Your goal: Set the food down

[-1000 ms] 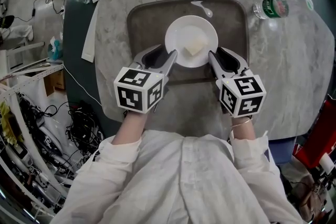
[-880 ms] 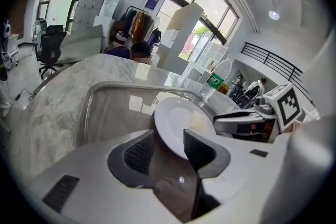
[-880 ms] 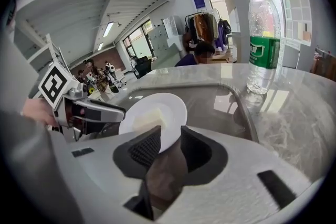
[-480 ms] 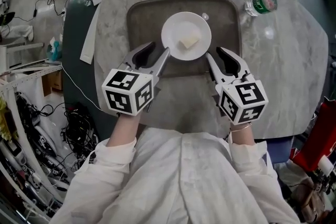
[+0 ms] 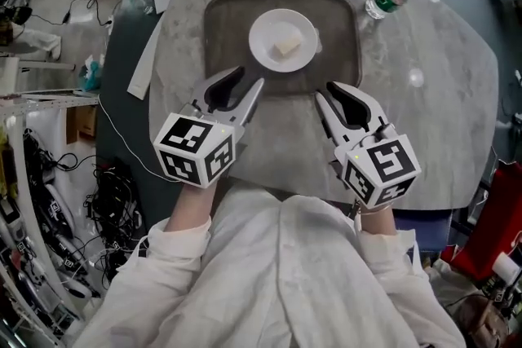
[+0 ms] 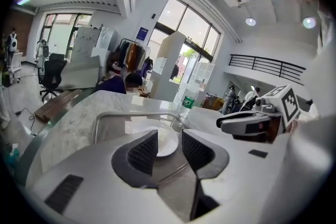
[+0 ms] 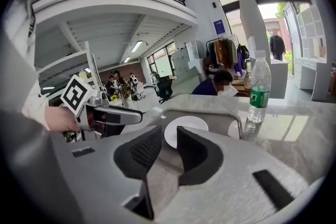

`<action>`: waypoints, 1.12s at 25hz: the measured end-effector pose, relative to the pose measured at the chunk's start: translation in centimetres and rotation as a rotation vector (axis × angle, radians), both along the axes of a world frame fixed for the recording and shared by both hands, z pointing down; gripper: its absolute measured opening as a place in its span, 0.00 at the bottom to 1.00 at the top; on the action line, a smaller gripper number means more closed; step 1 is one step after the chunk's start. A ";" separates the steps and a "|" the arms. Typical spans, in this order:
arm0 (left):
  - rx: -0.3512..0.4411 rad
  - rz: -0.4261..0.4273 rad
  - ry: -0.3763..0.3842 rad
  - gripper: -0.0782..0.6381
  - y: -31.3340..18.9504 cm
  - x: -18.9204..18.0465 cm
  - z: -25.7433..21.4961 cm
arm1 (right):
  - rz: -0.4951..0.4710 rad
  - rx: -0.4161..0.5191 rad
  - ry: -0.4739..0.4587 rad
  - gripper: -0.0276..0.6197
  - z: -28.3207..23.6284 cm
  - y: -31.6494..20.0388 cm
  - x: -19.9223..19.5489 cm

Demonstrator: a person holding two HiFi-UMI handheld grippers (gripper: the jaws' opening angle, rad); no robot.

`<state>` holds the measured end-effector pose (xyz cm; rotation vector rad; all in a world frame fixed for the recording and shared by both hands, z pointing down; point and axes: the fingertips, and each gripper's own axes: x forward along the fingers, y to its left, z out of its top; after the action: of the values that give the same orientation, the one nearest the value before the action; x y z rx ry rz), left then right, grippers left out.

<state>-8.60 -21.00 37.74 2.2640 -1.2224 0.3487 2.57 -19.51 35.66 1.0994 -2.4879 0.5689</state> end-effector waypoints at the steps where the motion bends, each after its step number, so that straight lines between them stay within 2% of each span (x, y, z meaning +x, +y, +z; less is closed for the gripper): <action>1: 0.016 -0.002 0.000 0.32 0.7 0.2 -0.6 | -0.007 0.018 -0.007 0.17 -0.7 0.6 0.0; 11: 0.119 0.034 0.012 0.19 8.4 2.6 -4.8 | -0.099 0.142 -0.078 0.11 -5.9 7.1 0.2; 18: 0.119 0.063 0.019 0.16 13.3 4.1 -5.3 | -0.158 0.179 -0.084 0.07 -6.9 12.1 0.7; 28: 0.082 0.143 0.056 0.15 18.0 7.3 -4.4 | -0.182 0.137 -0.072 0.05 -5.2 15.4 0.4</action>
<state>-1.25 -2.97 33.37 2.4218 -1.0679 0.2910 3.00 -4.15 30.44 0.9006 -2.6876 0.3971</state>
